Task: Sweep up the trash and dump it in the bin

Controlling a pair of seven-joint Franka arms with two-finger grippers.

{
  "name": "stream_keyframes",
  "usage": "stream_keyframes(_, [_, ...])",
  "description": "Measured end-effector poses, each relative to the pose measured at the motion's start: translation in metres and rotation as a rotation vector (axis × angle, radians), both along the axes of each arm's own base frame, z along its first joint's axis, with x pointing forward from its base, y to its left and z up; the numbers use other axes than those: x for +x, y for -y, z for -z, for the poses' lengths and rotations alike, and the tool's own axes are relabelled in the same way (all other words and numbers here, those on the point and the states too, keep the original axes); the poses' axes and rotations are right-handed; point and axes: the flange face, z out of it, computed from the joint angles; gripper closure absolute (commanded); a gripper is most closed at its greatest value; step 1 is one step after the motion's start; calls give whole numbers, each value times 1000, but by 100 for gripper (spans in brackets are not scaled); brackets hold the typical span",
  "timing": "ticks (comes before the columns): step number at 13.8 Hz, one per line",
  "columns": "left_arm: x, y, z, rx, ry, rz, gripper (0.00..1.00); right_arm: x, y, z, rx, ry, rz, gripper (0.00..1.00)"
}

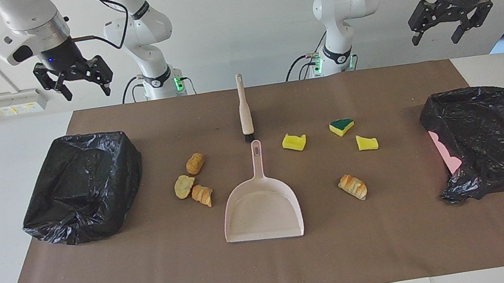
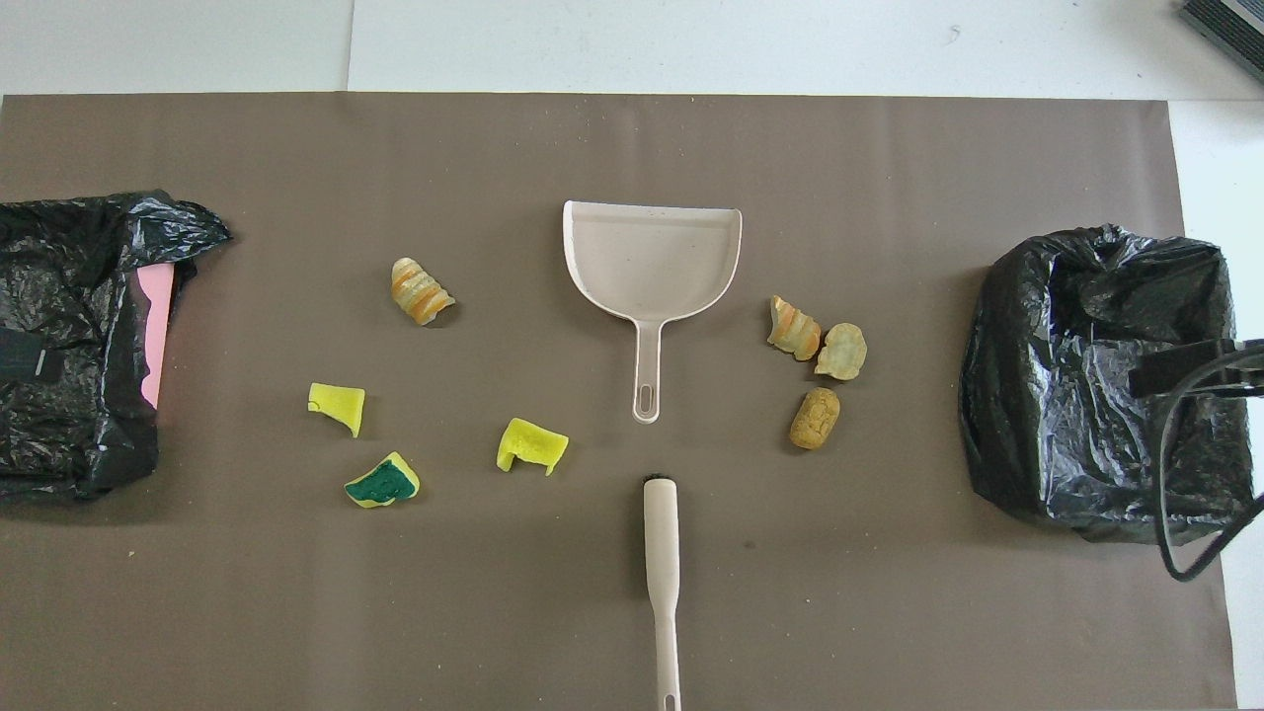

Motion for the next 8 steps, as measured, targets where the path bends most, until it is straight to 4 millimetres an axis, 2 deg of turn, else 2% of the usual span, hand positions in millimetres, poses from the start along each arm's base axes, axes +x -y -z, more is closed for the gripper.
stream_keyframes(8, [-4, 4, 0, 1, -20, 8, 0, 0, 0, 0, 0, -1, 0, 0])
